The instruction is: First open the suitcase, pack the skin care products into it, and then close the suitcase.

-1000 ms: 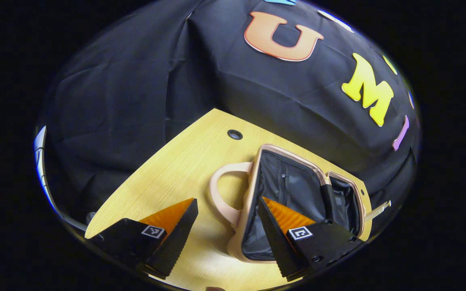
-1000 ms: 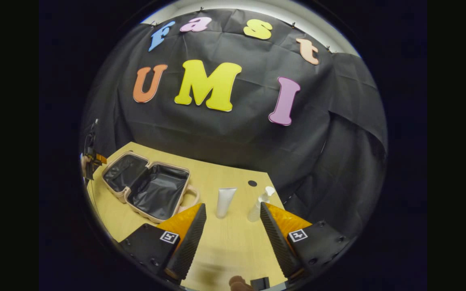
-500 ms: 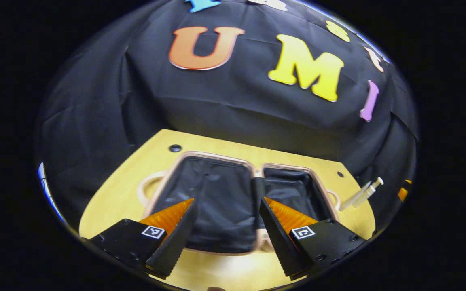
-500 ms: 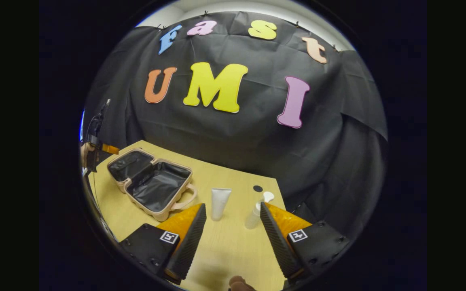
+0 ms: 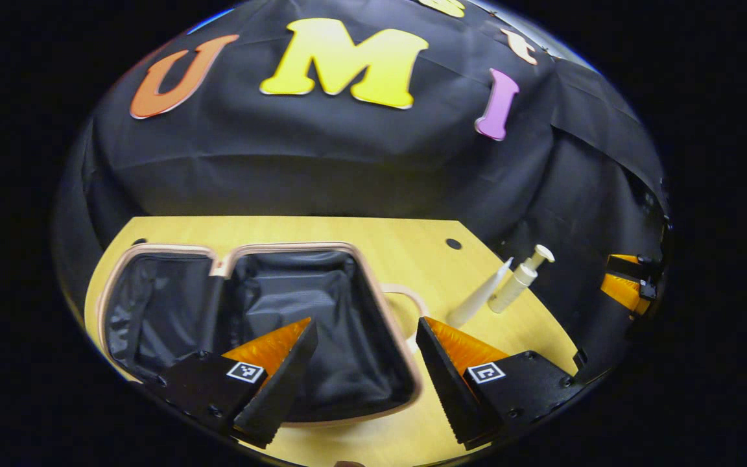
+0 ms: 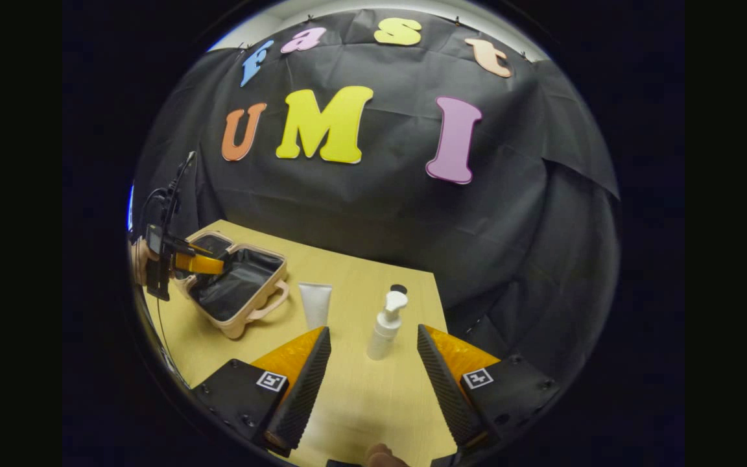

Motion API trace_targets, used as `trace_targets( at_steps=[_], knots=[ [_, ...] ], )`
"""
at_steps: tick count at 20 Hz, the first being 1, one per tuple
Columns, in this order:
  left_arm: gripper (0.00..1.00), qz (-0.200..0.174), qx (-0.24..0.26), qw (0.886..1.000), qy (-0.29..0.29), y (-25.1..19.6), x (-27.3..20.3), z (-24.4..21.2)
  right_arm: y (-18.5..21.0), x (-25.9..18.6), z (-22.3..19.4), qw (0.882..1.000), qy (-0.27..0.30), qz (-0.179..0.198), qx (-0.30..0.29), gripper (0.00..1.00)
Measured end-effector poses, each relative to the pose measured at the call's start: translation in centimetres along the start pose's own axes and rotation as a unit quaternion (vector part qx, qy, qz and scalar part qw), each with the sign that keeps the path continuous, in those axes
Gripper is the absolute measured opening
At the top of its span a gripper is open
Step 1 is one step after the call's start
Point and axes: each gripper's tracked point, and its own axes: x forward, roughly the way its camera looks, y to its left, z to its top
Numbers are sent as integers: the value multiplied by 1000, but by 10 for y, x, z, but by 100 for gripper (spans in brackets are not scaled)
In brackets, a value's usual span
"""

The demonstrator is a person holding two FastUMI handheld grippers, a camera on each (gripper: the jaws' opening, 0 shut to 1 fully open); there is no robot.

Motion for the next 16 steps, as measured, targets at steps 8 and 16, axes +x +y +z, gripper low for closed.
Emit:
trace_targets(
  at_steps=[8,16],
  knots=[
    [98,-87,78,993,14,-122,80,2,-52,20,-31,999,31,-8,16,80],
    [88,-94,81,992,35,-154,157,-17,-96,19,-66,998,61,-26,10,80]
  ],
)
